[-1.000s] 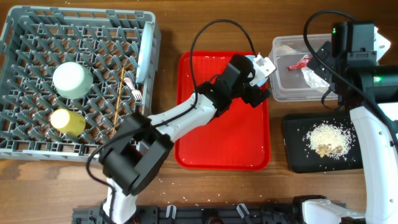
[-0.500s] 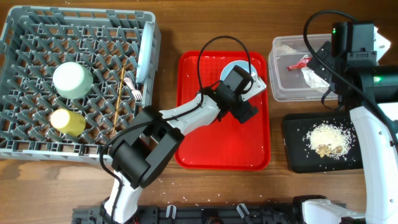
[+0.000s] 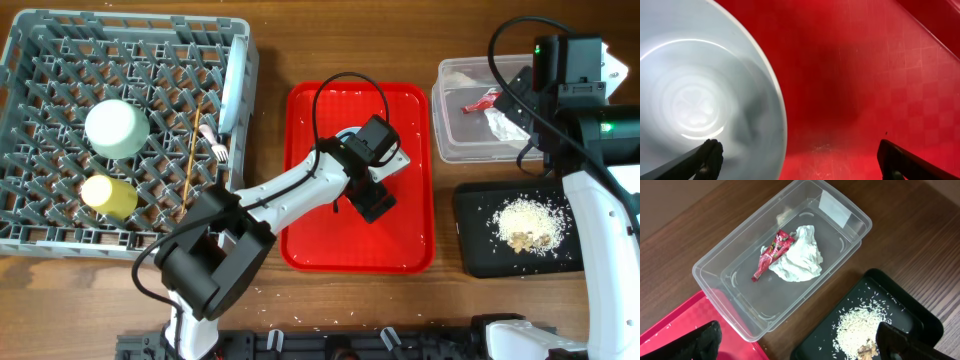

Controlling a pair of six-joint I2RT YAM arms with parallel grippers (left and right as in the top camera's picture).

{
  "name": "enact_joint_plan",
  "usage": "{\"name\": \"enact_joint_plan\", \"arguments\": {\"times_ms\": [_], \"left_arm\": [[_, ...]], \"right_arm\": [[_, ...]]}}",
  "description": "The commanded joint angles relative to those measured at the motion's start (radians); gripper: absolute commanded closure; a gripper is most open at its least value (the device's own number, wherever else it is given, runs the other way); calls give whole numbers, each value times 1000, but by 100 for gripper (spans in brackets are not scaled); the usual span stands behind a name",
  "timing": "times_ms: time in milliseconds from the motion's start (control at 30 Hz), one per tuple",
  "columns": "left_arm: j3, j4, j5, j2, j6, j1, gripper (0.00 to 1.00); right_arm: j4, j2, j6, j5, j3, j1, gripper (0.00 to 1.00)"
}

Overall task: Sort waste into correct bins and load items into the dishwasher rack
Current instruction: 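Grasp the rim of the light-blue bowl with the left gripper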

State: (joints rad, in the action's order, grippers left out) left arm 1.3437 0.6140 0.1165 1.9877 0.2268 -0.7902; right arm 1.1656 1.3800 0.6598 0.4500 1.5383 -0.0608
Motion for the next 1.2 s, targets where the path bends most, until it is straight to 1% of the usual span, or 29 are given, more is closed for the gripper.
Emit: {"name": "enact_joint_plan", "arguments": {"times_ms": [0,33,67,100,200,267,467,500,533,567,633,667,933,967,1000,1033,1067,1133,1167], "left_arm": [[-2,0,6,-24,-3,-5,0],[-2,4,24,-24,-3,-5,0],[-2,7,28,-24,-3,-5,28],[-2,7,28,-24,-3,-5,74],[-2,8,28,-24,-8,-5,77],[-2,8,28,-26,-34,-5,78],[-2,7,27,-77,-33,-5,79],[-2,7,27,-79,-33,-5,85],[-2,10,28,-79,-33,-5,86],[-2,12,28,-78,-33,-5,86],[-2,21,28,-78,-33,-5,78],[-2,28,28,-76,-33,-5,77],[-26,34,28,-65,-34,-5,76],[-26,34,28,-65,-34,-5,79],[-26,34,28,-65,-34,-5,87],[-26,37,28,-65,-56,-5,91],[-26,38,28,-65,-56,-5,96],[-26,38,28,-65,-56,-5,96],[-24,38,28,-69,-76,-5,96]], "right_arm": [[-2,4,-3,20,11,3,0],[-2,4,-3,20,11,3,0],[-2,4,-3,20,11,3,0],[-2,4,-3,20,11,3,0],[-2,4,-3,20,11,3,0],[-2,4,-3,20,11,3,0],[-2,4,-3,20,11,3,0],[-2,4,-3,20,11,3,0],[-2,4,-3,20,11,3,0],[-2,4,-3,20,11,3,0],[-2,4,-3,20,11,3,0],[-2,4,-3,20,11,3,0],[-2,4,-3,20,11,3,0],[-2,4,-3,20,11,3,0],[-2,4,-3,20,11,3,0],[-2,4,-3,20,11,3,0],[-2,4,-3,20,11,3,1],[-2,4,-3,20,11,3,0],[-2,4,-3,20,11,3,0]]}}
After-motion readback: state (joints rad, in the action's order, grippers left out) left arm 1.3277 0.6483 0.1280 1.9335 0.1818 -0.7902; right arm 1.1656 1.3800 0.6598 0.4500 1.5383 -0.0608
